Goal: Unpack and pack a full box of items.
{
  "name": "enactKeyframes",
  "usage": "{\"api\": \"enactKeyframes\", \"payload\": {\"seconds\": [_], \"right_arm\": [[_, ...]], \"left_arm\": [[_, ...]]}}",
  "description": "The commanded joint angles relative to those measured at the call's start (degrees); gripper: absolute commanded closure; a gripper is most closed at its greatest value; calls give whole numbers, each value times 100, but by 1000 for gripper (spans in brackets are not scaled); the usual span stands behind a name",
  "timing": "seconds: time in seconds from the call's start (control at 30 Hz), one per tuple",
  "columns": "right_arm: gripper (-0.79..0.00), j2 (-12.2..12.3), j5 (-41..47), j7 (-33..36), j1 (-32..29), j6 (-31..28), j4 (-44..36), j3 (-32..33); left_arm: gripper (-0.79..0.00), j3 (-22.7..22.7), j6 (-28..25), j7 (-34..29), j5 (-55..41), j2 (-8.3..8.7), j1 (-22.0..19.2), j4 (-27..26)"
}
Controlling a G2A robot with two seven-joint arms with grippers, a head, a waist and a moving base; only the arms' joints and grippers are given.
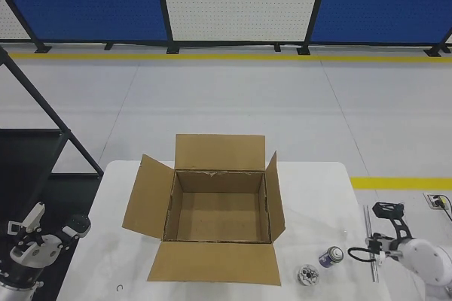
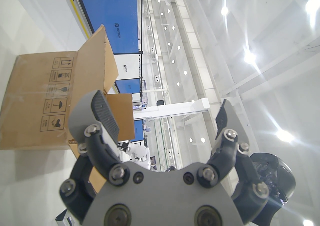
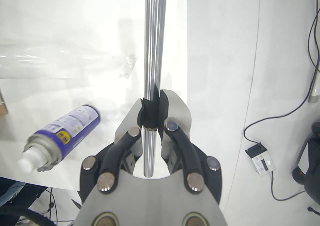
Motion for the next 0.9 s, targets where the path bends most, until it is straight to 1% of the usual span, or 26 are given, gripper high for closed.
{"api": "enactKeyframes", "payload": {"seconds": [0.0,0.23,0.37,0.43,0.47,0.87], "right_arm": [[0,26,186,63,-200,-58,-596,303],[0,78,1195,299,-747,-236,-2396,1155],[0,103,1941,417,-880,-329,-3130,1564],[0,133,2333,632,-926,-600,-3397,1692],[0,147,2449,661,-929,-642,-3445,1840],[0,147,2449,661,-929,-642,-3445,1840]], "left_arm": [[-785,0,0,0,0,0,0,0],[-785,0,0,0,0,0,0,0],[-785,0,0,0,0,0,0,0],[-785,0,0,0,0,0,0,0],[-785,0,0,0,0,0,0,0],[-785,0,0,0,0,0,0,0]]}}
